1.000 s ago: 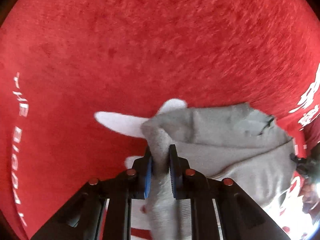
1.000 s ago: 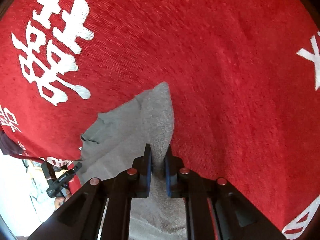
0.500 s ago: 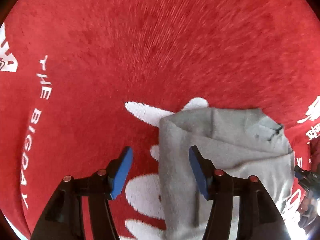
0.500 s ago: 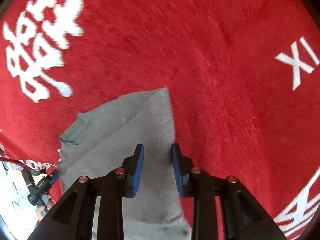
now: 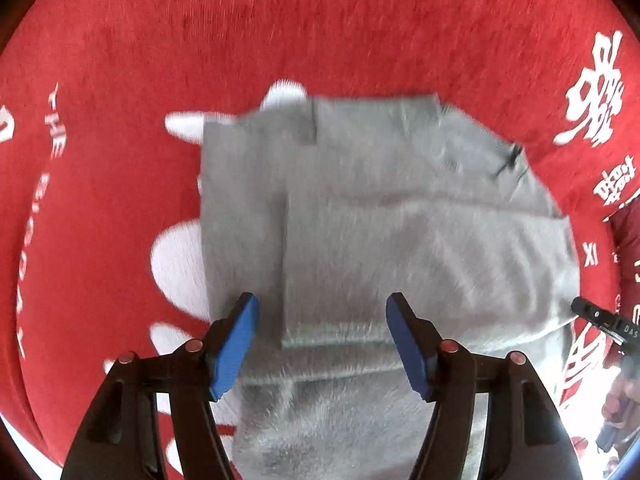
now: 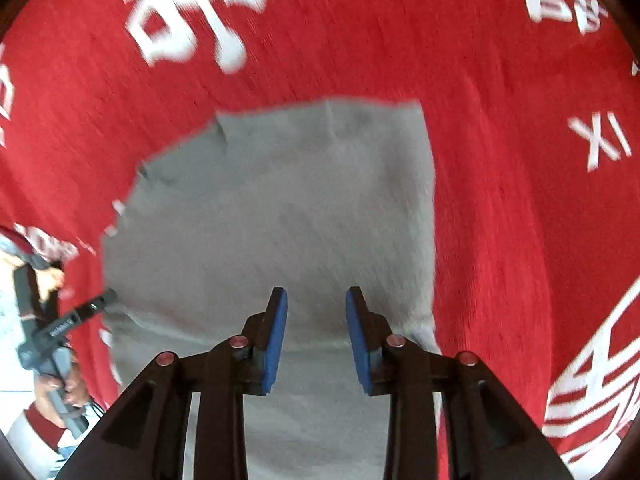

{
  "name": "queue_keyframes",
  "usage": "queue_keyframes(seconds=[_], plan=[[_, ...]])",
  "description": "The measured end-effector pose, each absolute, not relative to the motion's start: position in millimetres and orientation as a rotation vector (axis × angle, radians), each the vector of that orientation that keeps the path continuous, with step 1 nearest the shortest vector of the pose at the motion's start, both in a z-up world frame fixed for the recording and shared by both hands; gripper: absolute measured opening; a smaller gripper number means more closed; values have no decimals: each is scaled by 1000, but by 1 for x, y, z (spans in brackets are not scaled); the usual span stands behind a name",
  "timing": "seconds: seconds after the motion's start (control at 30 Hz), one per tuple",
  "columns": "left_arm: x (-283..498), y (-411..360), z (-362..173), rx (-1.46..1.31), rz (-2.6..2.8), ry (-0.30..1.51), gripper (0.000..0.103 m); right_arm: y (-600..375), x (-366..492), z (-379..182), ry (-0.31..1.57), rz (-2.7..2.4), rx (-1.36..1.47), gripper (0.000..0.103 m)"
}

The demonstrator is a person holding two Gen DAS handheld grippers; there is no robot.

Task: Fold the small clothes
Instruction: 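Pinch the folded sweater edge with the left gripper while the right gripper pinches its side, then position both grippers open at the sweater's hem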

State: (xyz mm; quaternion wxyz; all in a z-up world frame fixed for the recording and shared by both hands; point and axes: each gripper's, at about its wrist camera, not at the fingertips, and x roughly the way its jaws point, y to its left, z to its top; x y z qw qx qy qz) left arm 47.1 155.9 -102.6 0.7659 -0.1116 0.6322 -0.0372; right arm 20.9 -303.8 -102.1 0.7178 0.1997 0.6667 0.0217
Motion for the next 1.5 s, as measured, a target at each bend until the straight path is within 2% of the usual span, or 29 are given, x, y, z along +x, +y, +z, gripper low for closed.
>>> queue_keyframes(seconds=[0.07, 0.3, 0.4, 0.63, 0.73, 1.07, 1.13, 1.2, 1.23, 1.5], plan=[[40, 159, -102, -225, -76, 1357, 67, -307, 12, -113, 1501, 30, 466, 31], [15, 158, -86, -180, -79, 1382, 67, -317, -20, -106, 1526, 21, 483, 33], [-1, 160, -81, -203, -71, 1412, 67, -315, -32, -96, 1522, 21, 480, 38], [-45, 145, -73, -207, -34, 1480, 67, -300, -54, -83, 1526, 49, 514, 39], [-55, 128, -73, -195, -29, 1503, 67, -295, -63, -83, 1539, 69, 515, 44], [-61, 86, -69, -157, 60, 1527, 67, -287, -69, -84, 1583, 156, 538, 44], [-65, 80, -67, -173, 88, 1519, 68, -287, -69, -85, 1595, 178, 528, 50], [-69, 77, -66, -168, 119, 1509, 86, -287, -69, -86, 1605, 200, 513, 53], [-70, 75, -65, -165, 139, 1504, 101, -288, -69, -87, 1608, 208, 513, 53], [-90, 69, -60, -172, 177, 1519, 102, -290, -67, -80, 1604, 262, 461, 56]])
